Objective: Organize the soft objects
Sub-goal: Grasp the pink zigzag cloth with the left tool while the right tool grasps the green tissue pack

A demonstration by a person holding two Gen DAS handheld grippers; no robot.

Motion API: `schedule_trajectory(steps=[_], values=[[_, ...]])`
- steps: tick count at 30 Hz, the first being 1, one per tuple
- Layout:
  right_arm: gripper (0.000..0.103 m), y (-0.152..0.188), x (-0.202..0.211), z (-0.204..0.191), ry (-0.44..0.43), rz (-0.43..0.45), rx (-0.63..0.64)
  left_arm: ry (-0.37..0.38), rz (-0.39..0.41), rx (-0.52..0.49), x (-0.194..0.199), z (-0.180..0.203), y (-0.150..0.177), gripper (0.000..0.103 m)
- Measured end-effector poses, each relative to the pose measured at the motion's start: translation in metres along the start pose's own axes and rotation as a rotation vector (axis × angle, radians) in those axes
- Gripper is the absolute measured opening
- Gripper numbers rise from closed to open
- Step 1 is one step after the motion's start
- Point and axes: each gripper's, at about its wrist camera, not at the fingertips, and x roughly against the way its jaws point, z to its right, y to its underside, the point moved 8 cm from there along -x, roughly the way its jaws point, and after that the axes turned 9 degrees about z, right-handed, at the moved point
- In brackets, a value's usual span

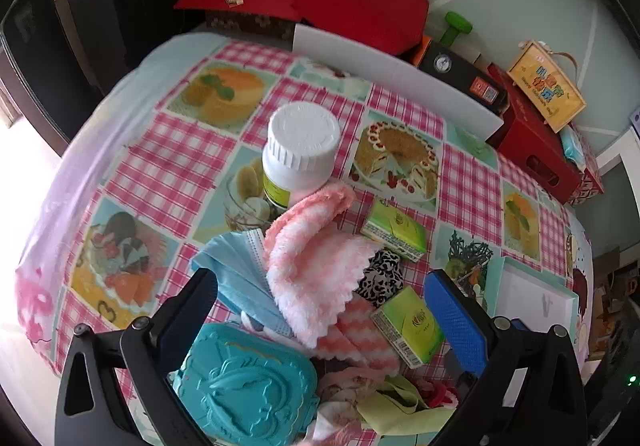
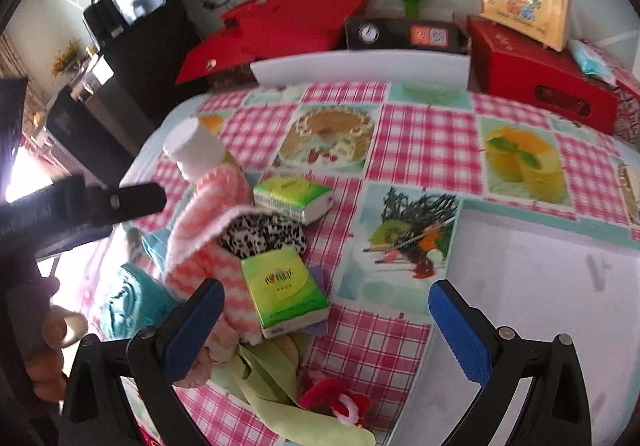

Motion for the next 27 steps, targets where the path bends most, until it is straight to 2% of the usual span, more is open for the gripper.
schedule_trajectory(steps=[7, 13, 15, 16, 19, 25, 27], values=[[0.096, 0.011, -0.022, -0.004, -0.061, -0.056, -0.016, -0.004, -0.041, -0.023, -0.019, 0.002, 0.007, 0.103], [0.093, 0.018, -0.034, -0.015, -0.094, -0.078, 0.009, 0.009, -0.072, 0.004, -0.031, -0.003, 0.008, 0.101], [0.089, 0.020, -0.039, -0.017, -0.097, -0.092, 0.011, 0.016, -0.097, 0.022, -0.037, -0.006, 0.010, 0.086], [0.088, 0.022, -0.041, -0.017, -0.098, -0.099, 0.009, 0.020, -0.108, 0.027, -0.039, -0.007, 0.011, 0.082], [0.087, 0.024, -0.044, -0.019, -0.100, -0.106, 0.007, 0.038, -0.142, 0.049, -0.047, -0.008, 0.016, 0.078], [0.086, 0.023, -0.043, -0.019, -0.106, -0.101, 0.004, 0.016, -0.155, 0.036, -0.054, -0.009, 0.019, 0.062], [0.083, 0.023, -0.044, -0.019, -0.107, -0.100, 0.007, 0.003, -0.154, 0.025, -0.056, -0.009, 0.020, 0.053]])
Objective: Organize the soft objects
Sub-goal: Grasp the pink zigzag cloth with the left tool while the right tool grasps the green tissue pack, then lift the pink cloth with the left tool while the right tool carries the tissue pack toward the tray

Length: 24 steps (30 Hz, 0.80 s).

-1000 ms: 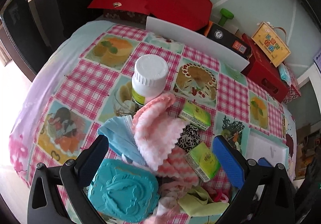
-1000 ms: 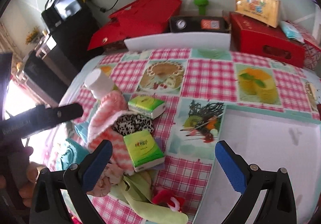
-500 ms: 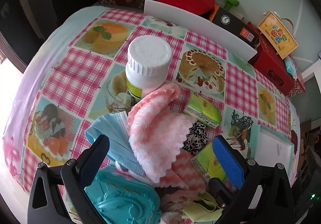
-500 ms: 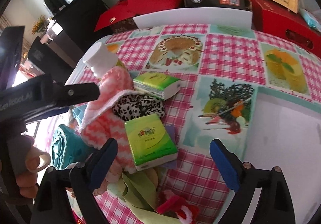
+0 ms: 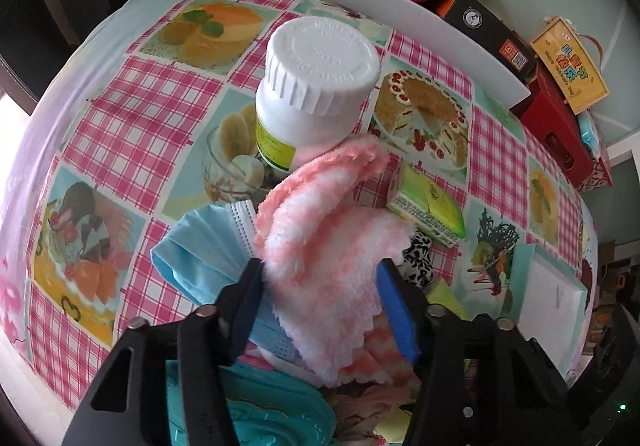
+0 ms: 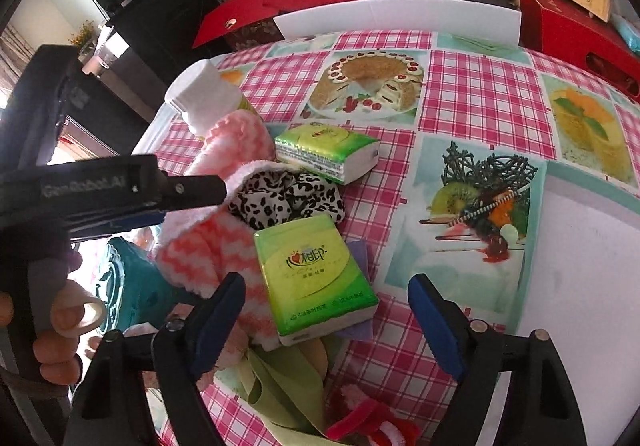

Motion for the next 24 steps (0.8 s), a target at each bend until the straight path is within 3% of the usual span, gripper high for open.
schedule_trajectory(steps=[4, 6, 9, 24], values=[[0.072, 0.000, 0.000, -0.002, -0.006, -0.002, 0.007, -0.010, 0.005, -0.015, -0.007, 0.003, 0.000, 0.036], [0.062, 0.000, -0.001, -0.003, -0.012, -0.003, 0.010, -0.021, 0.011, -0.022, -0.007, 0.002, -0.001, 0.022], [0.059, 0.000, 0.000, -0.004, -0.011, 0.004, 0.017, -0.030, 0.020, -0.029, -0.008, 0.000, -0.001, 0.010], [0.059, 0.000, 0.004, -0.001, -0.008, 0.011, 0.008, 0.015, 0.071, 0.000, 0.009, -0.008, -0.003, 0.006]])
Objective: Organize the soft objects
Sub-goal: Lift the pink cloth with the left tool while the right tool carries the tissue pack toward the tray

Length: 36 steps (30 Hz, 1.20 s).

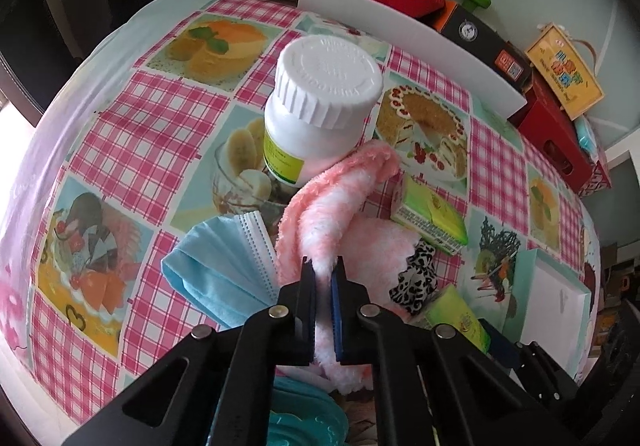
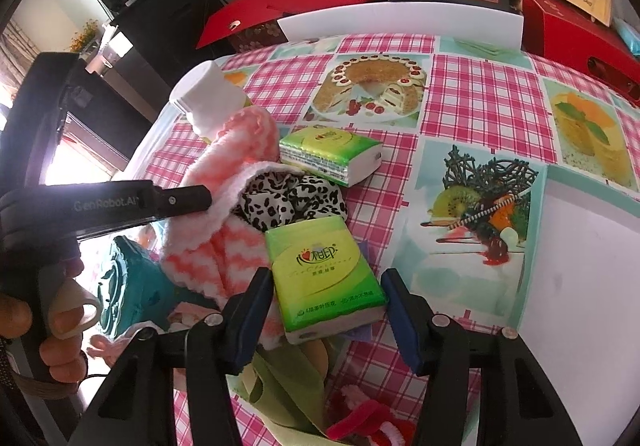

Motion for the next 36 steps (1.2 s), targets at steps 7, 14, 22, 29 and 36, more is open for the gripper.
schedule_trajectory(steps=[7, 14, 22, 29, 36], values=[[0.059, -0.002, 0.003, 0.000, -0.010, 0.012, -0.011, 0.067, 0.030, 0.039, 0.012, 0.001, -0.005, 0.005], [0.058, -0.007, 0.013, -0.001, -0.041, 0.043, -0.036, 0.166, 0.078, 0.082, 0.031, 0.005, -0.013, 0.005], [0.054, -0.010, 0.020, -0.003, -0.054, 0.068, -0.043, 0.222, 0.137, 0.101, 0.045, 0.016, -0.023, 0.005], [0.051, -0.013, 0.026, -0.005, -0.061, 0.090, -0.038, 0.280, 0.189, 0.097, 0.064, 0.024, -0.031, 0.005], [0.051, -0.015, 0.034, -0.005, -0.064, 0.111, -0.048, 0.305, 0.250, 0.080, 0.086, 0.030, -0.037, 0.005]])
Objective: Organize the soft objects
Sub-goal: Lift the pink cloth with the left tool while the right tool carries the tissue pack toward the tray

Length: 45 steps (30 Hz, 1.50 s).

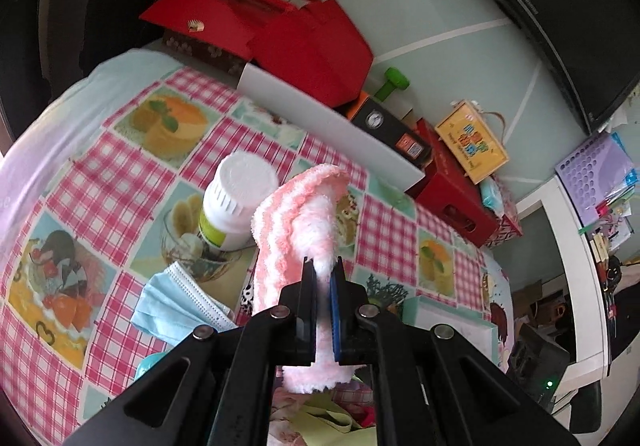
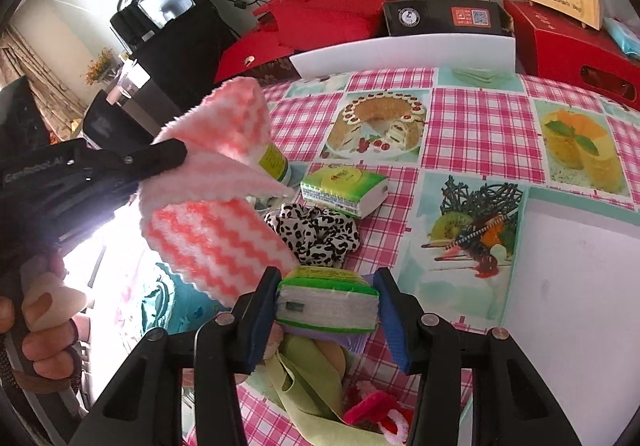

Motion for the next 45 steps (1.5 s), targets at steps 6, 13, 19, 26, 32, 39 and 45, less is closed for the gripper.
schedule_trajectory(steps=[6, 13, 19, 26, 32, 39, 45], values=[[0.051, -0.013, 0.022, -0.003, -0.004, 0.069, 0.000, 0.047, 0.075, -0.038, 0.025, 0.020, -0.012, 0.005], [0.051, -0.032, 0.060, 0.001, 0.022, 0.176, 0.004, 0.113, 0.147, -0.105, 0.053, 0.052, -0.018, 0.005], [0.051, -0.040, 0.095, 0.026, 0.140, 0.246, -0.002, 0.167, 0.150, -0.178, 0.058, 0.088, -0.008, 0.005], [0.051, -0.043, 0.137, 0.077, 0.267, 0.308, -0.067, 0.200, 0.109, -0.278, 0.047, 0.130, 0.019, 0.005], [0.051, -0.036, 0.169, 0.128, 0.377, 0.350, -0.153, 0.225, 0.053, -0.365, 0.031, 0.166, 0.049, 0.005], [0.051, -0.024, 0.199, 0.180, 0.483, 0.376, -0.251, 0.211, -0.023, -0.447, 0.008, 0.198, 0.080, 0.005], [0.051, -0.016, 0.208, 0.206, 0.532, 0.378, -0.296, 0.189, -0.056, -0.489, -0.009, 0.219, 0.088, 0.005]])
